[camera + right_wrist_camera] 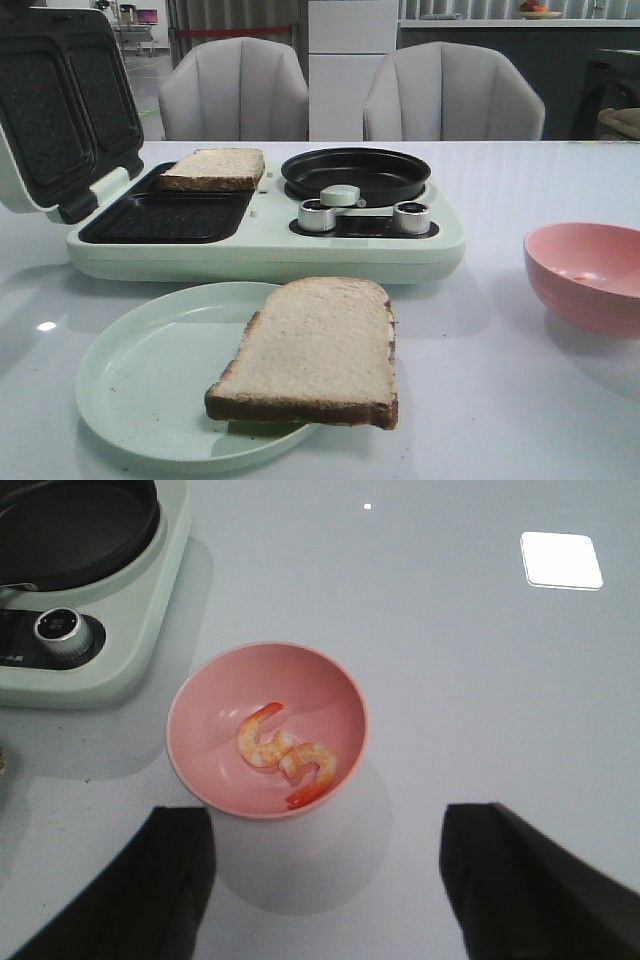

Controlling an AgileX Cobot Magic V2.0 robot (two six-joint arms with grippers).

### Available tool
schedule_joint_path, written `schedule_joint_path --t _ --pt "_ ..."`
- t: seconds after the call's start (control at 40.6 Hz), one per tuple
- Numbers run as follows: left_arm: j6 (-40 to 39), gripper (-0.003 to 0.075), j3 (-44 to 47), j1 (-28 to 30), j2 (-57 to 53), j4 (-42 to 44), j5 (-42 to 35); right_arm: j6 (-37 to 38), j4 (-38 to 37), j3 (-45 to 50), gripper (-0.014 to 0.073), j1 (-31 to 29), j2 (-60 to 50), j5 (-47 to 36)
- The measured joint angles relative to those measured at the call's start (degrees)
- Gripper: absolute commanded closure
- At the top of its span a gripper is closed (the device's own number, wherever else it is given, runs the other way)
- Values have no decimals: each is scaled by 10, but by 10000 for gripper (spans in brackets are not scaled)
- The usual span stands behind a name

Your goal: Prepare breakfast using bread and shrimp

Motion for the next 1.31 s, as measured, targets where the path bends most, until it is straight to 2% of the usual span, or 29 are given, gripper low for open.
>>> schedule_joint_path --t 0.172,0.369,0.493,0.591,0.788,1.108,1.305 --pt "0 314 73 0 -119 -9 1 0 2 0 16 0 0 0" --pt "0 329 129 0 -228 -11 3 0 29 0 16 0 0 17" --pt "0 330 145 0 -266 -11 9 -10 116 0 16 1 9 58" --pt "0 330 146 0 -275 -11 11 -58 203 0 16 5 37 99" --pt "0 330 146 0 -277 -11 13 -137 347 14 16 55 114 129" --pt "0 330 146 0 -277 -11 14 -153 438 47 16 215 255 -22" --pt "0 330 146 0 -277 -11 14 -153 471 38 16 269 357 -94"
